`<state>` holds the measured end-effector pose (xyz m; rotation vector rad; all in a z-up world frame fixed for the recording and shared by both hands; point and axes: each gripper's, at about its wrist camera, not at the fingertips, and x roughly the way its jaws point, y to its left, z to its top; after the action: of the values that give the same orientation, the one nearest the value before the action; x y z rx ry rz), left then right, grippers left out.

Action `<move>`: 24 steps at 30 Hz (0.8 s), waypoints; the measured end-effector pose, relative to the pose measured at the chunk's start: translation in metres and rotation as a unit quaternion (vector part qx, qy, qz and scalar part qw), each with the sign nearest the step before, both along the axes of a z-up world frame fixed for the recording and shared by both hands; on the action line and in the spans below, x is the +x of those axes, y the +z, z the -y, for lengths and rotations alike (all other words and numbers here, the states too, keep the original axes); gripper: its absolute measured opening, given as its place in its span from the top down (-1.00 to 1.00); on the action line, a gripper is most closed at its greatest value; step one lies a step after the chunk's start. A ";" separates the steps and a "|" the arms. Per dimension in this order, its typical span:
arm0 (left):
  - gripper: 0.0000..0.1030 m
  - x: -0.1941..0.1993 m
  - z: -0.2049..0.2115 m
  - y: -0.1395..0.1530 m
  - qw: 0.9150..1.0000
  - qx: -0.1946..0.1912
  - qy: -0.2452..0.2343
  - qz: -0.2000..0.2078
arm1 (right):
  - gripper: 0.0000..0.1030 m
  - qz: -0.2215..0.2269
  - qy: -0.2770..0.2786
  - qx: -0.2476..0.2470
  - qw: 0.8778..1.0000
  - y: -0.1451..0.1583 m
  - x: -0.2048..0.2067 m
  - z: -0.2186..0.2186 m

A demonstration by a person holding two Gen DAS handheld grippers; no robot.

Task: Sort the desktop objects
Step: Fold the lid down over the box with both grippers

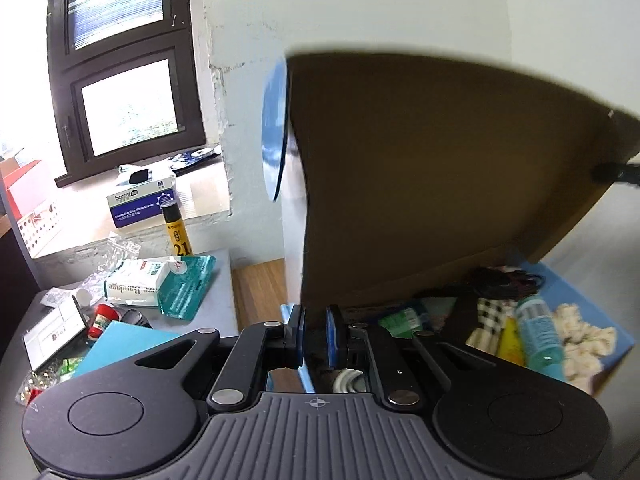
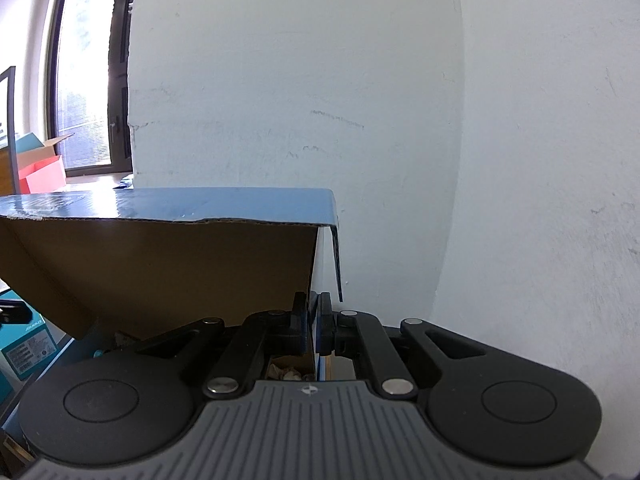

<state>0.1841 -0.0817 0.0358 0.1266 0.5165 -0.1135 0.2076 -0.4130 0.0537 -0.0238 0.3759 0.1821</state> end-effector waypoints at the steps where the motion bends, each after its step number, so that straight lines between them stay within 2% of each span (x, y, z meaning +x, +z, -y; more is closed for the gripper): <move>1: 0.77 -0.005 0.000 0.002 1.000 -0.004 -0.002 0.002 | 0.89 -0.001 0.000 0.000 1.000 0.002 -0.002 0.000; 9: 0.77 -0.044 0.006 0.017 0.999 -0.026 -0.026 0.022 | 0.89 -0.007 -0.002 0.006 1.000 -0.010 -0.025 0.007; 13: 0.77 -0.063 0.003 0.018 0.999 -0.031 -0.037 0.020 | 0.90 -0.007 -0.004 0.008 1.000 -0.014 -0.036 0.009; 24: 0.76 -0.097 -0.015 0.026 0.997 -0.050 -0.052 0.017 | 0.91 -0.024 -0.013 0.009 1.000 -0.038 -0.037 -0.003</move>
<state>0.0868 -0.0670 0.0613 0.0563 0.4686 -0.2374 0.1708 -0.4096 0.0160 0.0028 0.4227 0.1615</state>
